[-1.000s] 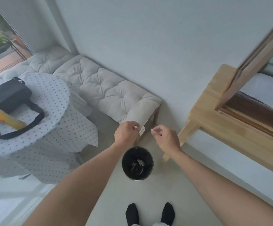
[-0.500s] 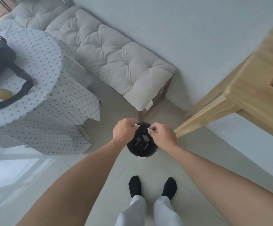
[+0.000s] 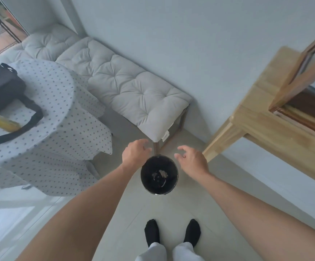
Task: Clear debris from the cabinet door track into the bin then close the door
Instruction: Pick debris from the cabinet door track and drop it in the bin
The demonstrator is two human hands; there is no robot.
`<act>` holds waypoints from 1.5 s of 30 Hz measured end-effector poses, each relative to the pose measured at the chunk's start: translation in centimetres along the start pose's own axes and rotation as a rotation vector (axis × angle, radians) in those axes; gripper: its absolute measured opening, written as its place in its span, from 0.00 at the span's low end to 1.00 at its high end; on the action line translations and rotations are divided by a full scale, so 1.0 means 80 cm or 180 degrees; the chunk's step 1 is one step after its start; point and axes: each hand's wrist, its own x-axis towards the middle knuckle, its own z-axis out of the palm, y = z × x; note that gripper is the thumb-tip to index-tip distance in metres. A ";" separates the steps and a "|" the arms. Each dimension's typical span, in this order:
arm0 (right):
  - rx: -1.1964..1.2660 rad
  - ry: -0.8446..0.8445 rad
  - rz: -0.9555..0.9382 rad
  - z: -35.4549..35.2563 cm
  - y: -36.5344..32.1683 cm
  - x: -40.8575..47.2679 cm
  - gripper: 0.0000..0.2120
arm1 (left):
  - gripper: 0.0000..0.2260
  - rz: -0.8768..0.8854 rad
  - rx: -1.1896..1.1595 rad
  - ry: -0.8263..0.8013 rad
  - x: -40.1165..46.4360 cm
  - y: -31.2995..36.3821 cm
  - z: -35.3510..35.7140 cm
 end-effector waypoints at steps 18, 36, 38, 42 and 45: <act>0.0618 0.1619 0.0117 -0.315 -0.034 -0.108 0.17 | 0.21 0.1734 0.0026 0.0434 -0.062 0.296 -0.154; 0.0514 0.2415 0.0928 -0.406 0.167 -0.206 0.18 | 0.20 0.2923 0.0382 -0.0179 -0.146 0.491 0.027; 0.0363 0.2395 0.0949 -0.406 0.182 -0.204 0.19 | 0.14 0.2958 0.0449 -0.0190 -0.152 0.507 0.046; -0.0120 0.2273 0.0961 -0.405 0.203 -0.200 0.22 | 0.05 0.2982 0.0518 -0.0370 -0.167 0.537 0.080; -0.0760 0.2187 0.0935 -0.405 0.214 -0.195 0.21 | 0.14 0.3059 0.0618 -0.0392 -0.176 0.552 0.099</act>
